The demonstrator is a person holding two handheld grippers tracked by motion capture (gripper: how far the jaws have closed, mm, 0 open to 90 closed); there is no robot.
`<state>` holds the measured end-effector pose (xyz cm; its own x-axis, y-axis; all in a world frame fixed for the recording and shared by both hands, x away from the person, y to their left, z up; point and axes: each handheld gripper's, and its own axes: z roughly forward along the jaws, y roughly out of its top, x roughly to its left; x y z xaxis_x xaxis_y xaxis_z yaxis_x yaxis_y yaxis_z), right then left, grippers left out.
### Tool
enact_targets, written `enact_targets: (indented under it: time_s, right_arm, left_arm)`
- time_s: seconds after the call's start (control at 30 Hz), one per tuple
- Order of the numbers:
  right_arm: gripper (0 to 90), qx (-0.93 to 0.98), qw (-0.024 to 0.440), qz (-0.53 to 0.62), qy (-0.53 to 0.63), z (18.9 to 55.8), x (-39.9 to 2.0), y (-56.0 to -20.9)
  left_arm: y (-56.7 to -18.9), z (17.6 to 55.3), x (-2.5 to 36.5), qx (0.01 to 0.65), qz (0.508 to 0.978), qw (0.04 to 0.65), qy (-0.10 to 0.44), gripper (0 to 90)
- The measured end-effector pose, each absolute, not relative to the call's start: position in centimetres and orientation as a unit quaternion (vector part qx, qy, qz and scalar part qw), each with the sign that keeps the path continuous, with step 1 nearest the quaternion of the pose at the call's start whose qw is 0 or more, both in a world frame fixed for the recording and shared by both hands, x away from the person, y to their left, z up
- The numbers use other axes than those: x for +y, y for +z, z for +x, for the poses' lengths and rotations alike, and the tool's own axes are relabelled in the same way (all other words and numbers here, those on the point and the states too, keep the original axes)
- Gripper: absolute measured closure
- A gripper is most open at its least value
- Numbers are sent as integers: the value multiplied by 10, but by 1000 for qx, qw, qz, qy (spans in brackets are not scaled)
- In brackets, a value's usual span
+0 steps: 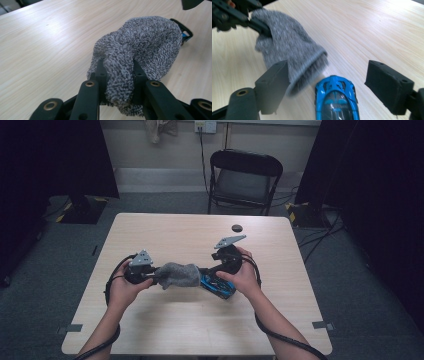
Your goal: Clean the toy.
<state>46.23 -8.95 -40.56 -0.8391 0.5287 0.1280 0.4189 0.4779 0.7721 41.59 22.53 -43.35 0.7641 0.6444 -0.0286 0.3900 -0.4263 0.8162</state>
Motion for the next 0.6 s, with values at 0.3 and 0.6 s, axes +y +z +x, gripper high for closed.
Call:
enact_targets:
  time_s: [0.3, 0.6]
  right_arm:
    - [182, 874, 55, 277, 395, 460, -96, -428]
    - [180, 889, 62, 281, 357, 459, -108, -459]
  left_arm:
    - [-450, 411, 253, 350, 821, 421, 164, 737]
    - [-471, 402, 266, 369, 819, 408, 163, 729]
